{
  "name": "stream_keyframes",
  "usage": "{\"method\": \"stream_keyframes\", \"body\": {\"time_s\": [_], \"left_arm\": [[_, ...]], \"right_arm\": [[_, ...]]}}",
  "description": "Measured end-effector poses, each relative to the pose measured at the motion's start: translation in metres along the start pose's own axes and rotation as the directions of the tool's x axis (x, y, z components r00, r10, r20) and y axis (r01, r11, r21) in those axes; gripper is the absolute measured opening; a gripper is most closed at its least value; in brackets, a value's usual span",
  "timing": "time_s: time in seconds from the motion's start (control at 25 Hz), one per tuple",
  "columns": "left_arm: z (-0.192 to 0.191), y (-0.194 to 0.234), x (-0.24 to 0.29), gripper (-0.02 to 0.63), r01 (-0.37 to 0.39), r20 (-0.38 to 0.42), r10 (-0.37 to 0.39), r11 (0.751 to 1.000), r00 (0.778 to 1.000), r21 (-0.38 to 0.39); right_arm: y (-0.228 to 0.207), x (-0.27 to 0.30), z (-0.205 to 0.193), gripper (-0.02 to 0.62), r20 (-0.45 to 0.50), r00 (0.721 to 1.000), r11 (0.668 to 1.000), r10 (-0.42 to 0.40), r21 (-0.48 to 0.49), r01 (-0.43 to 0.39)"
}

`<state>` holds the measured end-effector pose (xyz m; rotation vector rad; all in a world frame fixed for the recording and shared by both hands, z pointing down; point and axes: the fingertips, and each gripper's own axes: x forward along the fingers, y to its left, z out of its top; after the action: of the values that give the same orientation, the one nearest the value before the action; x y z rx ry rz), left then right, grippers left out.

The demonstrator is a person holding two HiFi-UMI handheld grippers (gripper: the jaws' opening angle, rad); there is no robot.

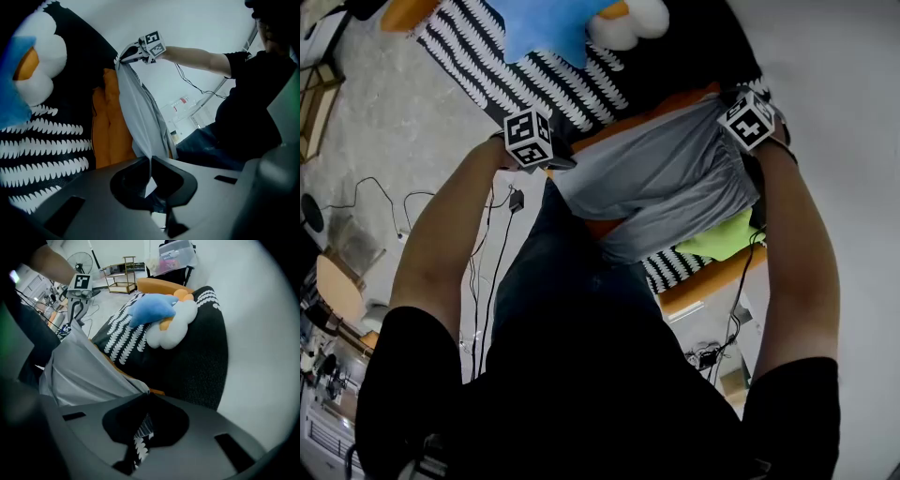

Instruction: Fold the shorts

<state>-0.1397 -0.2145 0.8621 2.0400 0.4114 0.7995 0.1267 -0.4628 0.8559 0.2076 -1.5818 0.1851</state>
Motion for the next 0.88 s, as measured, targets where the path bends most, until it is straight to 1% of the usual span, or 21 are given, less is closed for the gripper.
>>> {"method": "stream_keyframes", "body": {"time_s": [0.2, 0.32, 0.48, 0.68, 0.88], "left_arm": [[0.004, -0.026, 0.007, 0.023, -0.055, 0.046, 0.055, 0.998, 0.997, -0.011], [0.008, -0.045, 0.015, 0.023, -0.076, 0.073, 0.077, 0.997, 0.994, -0.016], [0.015, -0.072, 0.029, 0.023, -0.088, 0.103, 0.090, 0.996, 0.991, -0.015], [0.016, -0.094, 0.037, 0.023, -0.115, 0.132, 0.116, 0.993, 0.984, -0.018], [0.018, -0.116, 0.048, 0.023, -0.129, 0.147, 0.130, 0.992, 0.981, -0.016]], "right_arm": [[0.005, -0.023, -0.001, 0.011, 0.061, 0.997, 0.999, -0.052, -0.004, 0.053], [0.010, -0.036, -0.001, 0.011, 0.094, 0.993, 0.997, -0.075, -0.006, 0.076], [0.016, -0.054, -0.009, 0.011, 0.111, 0.989, 0.995, -0.095, -0.023, 0.098], [0.023, -0.072, -0.012, 0.011, 0.131, 0.985, 0.993, -0.109, -0.025, 0.114], [0.037, -0.087, -0.023, 0.011, 0.143, 0.983, 0.992, -0.119, -0.033, 0.125]]}}
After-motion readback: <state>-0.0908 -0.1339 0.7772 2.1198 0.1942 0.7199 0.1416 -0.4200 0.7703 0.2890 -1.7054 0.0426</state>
